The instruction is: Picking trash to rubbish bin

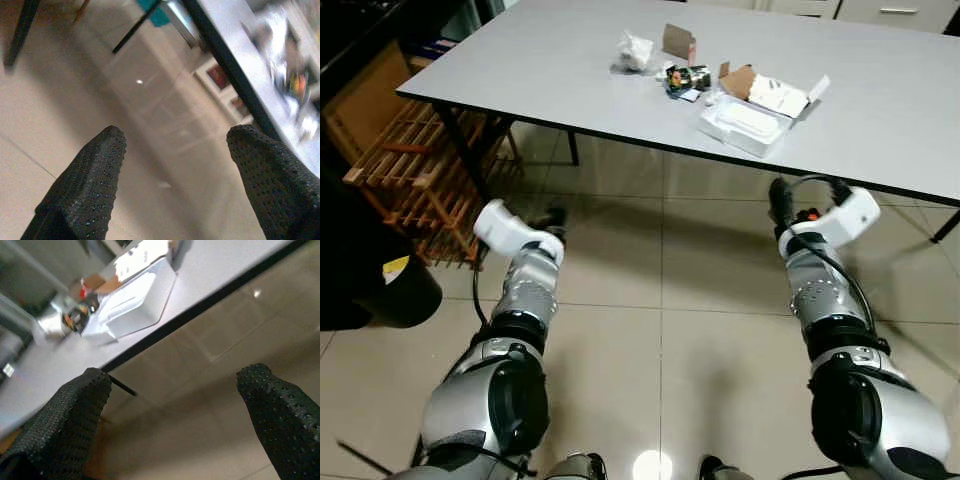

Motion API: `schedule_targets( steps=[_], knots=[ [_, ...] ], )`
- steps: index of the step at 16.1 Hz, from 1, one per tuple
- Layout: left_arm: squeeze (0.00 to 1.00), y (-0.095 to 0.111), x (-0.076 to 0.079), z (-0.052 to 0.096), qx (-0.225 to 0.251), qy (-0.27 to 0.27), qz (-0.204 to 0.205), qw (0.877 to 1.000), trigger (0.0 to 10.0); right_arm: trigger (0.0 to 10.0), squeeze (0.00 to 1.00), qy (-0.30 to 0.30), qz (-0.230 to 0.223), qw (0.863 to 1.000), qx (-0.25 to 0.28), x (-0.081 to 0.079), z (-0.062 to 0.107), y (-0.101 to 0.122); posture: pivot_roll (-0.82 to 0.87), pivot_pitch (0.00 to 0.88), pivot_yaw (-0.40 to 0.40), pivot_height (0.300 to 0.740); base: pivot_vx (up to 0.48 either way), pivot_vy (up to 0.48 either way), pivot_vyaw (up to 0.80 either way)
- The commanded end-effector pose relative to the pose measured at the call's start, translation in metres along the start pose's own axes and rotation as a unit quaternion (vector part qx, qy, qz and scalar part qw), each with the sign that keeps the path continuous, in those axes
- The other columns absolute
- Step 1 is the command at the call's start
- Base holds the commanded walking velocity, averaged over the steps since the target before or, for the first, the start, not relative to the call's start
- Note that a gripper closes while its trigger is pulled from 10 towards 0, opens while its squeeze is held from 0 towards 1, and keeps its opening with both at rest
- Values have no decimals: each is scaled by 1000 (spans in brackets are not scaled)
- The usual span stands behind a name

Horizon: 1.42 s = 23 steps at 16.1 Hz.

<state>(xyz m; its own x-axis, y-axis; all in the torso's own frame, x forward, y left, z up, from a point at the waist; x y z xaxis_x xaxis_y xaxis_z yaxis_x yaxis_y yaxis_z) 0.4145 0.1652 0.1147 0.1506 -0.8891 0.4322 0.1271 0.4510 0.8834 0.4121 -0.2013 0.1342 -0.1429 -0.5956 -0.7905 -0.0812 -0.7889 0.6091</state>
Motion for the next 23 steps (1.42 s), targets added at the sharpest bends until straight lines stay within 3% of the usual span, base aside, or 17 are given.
schedule_targets(
  steps=[1, 3, 4, 5, 7, 9, 11, 12, 15, 18, 20, 23],
  knots=[
    [0, 9, 8, 0, 24, -29, -101, 994, 10000, 10000, 0, 0, 34, 999, 10, 4, 1, 6, -11, 115, 48, 740, 0, 0, 0],
    [0, 12, 17, 1, 41, -63, -220, 973, 10000, 10000, 0, 30, 152, 988, 21, -5, 1, 11, -15, 117, 50, 740, 0, 0, 0],
    [0, 14, 17, 1, 45, -66, -253, 964, 10000, 10000, 0, 39, 161, 986, 18, -7, 1, 11, -11, 116, 50, 740, 0, 0, 0],
    [0, 18, 19, 1, 57, -71, -341, 936, 10000, 10000, 0, 47, 194, 980, 22, -10, 1, 11, -13, 118, 49, 740, 0, 0, 0],
    [0, 15, 24, 3, 68, -79, -401, 910, 10000, 10000, 0, 60, 233, 970, 21, -14, 2, 9, -14, 117, 51, 740, 0, 0, 0],
    [0, 13, 26, 6, 81, -94, -420, 899, 10000, 10000, 0, 77, 286, 955, 16, -16, 4, 4, -10, 116, 50, 740, 0, 0, 0],
    [0, 12, 24, 6, 82, -92, -455, 882, 10000, 10000, 0, 75, 291, 954, 14, -15, 4, 3, -12, 114, 50, 740, 0, 0, 0],
    [0, 12, 24, 6, 82, -93, -459, 880, 10000, 10000, 0, 75, 292, 953, 14, -15, 4, 3, -12, 114, 50, 740, 0, 0, 0],
    [0, 12, 25, 7, 87, -97, -443, 887, 10000, 10000, 0, 72, 313, 947, 17, -12, 5, 3, -11, 115, 52, 740, 0, 0, 0],
    [0, 20, 25, 7, 111, -79, -449, 883, 10000, 10000, 0, 69, 313, 947, 10, -9, 5, 2, -10, 116, 52, 740, 0, 0, 0],
    [0, 25, 29, 8, 132, -79, -440, 884, 10000, 10000, 0, 75, 332, 940, 8, -10, 5, 3, -13, 118, 52, 740, 0, 0, 0],
    [0, 34, 38, 9, 159, -86, -435, 882, 10000, 10000, 0, 105, 316, 943, 31, -21, 6, 8, -13, 119, 54, 740, 0, 0, 0]
  ],
)
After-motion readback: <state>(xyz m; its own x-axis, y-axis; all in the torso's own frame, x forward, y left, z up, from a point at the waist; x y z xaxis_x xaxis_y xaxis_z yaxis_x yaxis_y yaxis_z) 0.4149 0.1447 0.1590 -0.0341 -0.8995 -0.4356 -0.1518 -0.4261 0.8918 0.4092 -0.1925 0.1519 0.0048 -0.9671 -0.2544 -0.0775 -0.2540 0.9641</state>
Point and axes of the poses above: a point about 5 cm out from each wrist's last joint towards the gripper, its own z axis pointing back from the gripper into the wrist, its own y axis along the axis of the wrist's last joint, x = y × z, the point moved 3 cm from there along -z, pointing out of the wrist towards the gripper, and after that the axes turned 15 degrees about -z, right-handed, at the moved point
